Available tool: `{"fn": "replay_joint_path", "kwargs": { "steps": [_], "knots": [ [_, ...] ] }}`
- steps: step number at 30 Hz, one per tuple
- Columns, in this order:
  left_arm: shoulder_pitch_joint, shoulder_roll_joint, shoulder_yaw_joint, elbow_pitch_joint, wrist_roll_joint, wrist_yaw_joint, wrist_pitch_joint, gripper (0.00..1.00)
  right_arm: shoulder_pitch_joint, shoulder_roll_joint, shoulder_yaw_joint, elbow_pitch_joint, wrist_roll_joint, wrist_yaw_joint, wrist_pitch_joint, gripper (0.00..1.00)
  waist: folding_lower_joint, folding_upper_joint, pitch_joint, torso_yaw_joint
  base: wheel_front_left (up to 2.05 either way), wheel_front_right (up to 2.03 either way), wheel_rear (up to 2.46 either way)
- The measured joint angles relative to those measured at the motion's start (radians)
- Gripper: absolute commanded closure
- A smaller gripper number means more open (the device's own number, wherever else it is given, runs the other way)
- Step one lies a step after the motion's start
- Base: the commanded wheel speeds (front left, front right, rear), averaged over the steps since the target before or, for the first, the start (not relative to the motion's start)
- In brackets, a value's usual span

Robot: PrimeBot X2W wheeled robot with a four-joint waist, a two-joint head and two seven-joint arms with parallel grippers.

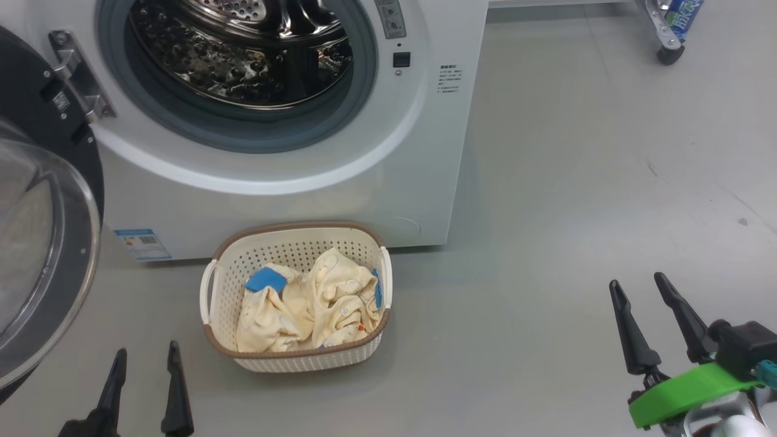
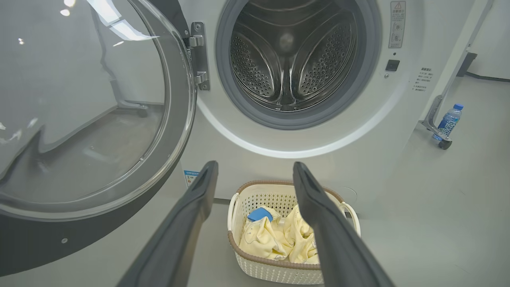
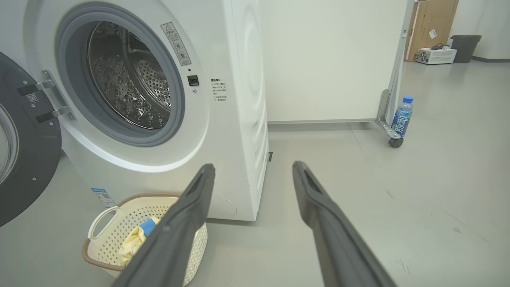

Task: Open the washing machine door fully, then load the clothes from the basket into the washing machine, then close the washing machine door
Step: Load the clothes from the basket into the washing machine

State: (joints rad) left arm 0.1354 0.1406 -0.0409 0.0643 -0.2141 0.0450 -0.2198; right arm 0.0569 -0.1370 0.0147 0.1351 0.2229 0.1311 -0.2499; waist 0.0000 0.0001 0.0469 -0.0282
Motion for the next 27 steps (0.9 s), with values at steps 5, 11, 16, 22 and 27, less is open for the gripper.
{"fn": "replay_joint_path", "kwargs": {
  "steps": [5, 11, 16, 22, 27],
  "knots": [
    [-0.014, 0.000, 0.005, 0.015, -0.015, 0.004, -0.001, 0.00, 0.000, -0.001, 0.000, 0.000, 0.006, 0.000, 0.000, 0.00, 0.0000, 0.0000, 0.007, 0.003, 1.36, -0.94, -0.42],
    [-0.018, 0.002, 0.010, 0.035, -0.024, 0.004, -0.009, 0.00, -0.001, -0.007, 0.001, 0.005, 0.007, 0.000, 0.000, 0.00, 0.0000, 0.0000, 0.013, 0.004, 1.14, -1.16, 0.02],
    [-0.030, 0.003, 0.023, 0.037, -0.035, 0.007, -0.018, 0.00, -0.001, -0.007, 0.004, 0.006, 0.008, 0.000, 0.000, 0.00, 0.0000, 0.0000, 0.019, 0.005, 1.47, -1.57, 0.10],
    [-0.049, 0.003, 0.027, 0.034, -0.035, 0.007, -0.026, 0.00, -0.009, -0.007, 0.006, 0.006, 0.013, 0.000, 0.000, 0.00, 0.0005, 0.0000, 0.028, 0.008, 0.94, -0.94, 0.00],
    [-0.048, 0.001, 0.025, 0.033, -0.035, 0.007, -0.027, 0.00, -0.013, -0.008, 0.006, 0.008, 0.013, 0.000, 0.000, 0.00, 0.0001, 0.0000, 0.032, 0.009, 0.21, -0.21, 0.00]
  ]
}}
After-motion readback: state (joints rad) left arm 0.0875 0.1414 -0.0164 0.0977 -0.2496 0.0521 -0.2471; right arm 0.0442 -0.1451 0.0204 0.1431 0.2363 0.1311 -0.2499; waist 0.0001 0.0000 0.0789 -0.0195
